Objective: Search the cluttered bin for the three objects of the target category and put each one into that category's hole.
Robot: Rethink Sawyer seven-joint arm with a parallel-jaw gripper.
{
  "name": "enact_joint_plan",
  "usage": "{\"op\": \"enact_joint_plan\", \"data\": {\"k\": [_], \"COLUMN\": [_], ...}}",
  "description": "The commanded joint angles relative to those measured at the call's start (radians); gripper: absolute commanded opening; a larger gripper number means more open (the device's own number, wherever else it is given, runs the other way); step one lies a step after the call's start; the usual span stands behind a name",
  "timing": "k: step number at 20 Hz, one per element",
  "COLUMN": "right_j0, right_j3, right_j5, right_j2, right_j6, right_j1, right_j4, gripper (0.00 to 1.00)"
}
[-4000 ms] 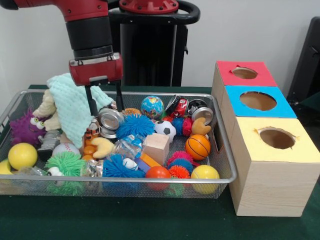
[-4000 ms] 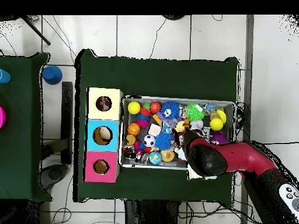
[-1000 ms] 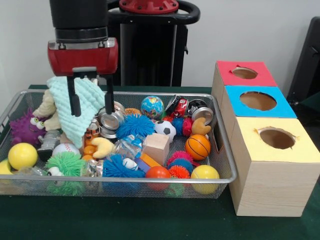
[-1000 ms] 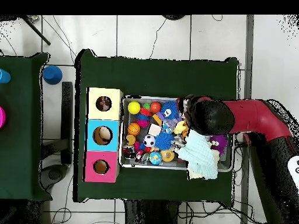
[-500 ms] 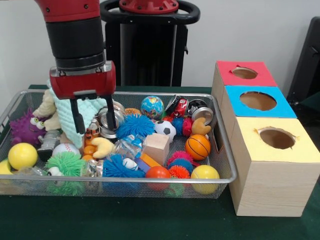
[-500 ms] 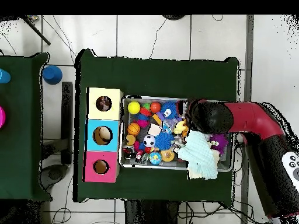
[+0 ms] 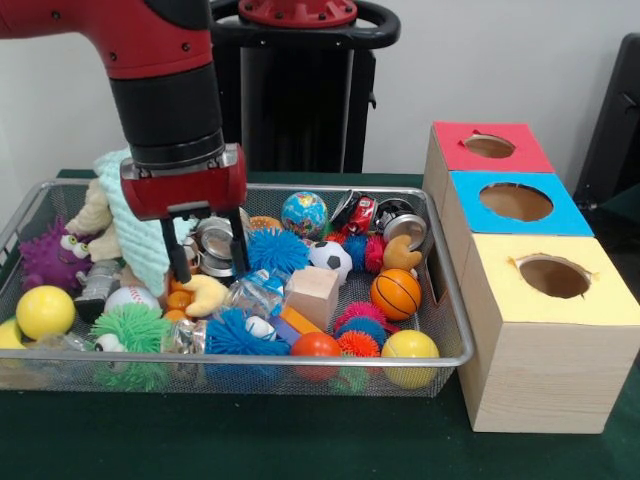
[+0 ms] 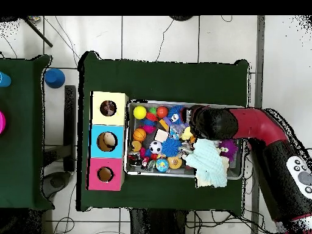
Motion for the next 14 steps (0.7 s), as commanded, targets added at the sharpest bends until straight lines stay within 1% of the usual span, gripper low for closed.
{"op": "enact_joint_plan", "data": {"k": [1, 4, 10, 12, 14], "right_j0": [0.01, 0.007, -0.011, -0.016, -0.029], "right_j3": [-0.013, -0.018, -0.012, -0.009, -0.001], "right_j5": [0.075, 0.071, 0.024, -0.002, -0.039], "right_j2": [-0.053, -0.058, -0.072, -0.068, -0.049], "right_j6": [-0.221, -0.223, -0.201, -0.195, -0.197], "right_j1": [0.084, 0.096, 0.127, 0.124, 0.121], "right_j4": [-0.083, -0.096, -0.138, -0.155, -0.168], "gripper": [1.0, 1.0, 1.0, 1.0, 1.0]}}
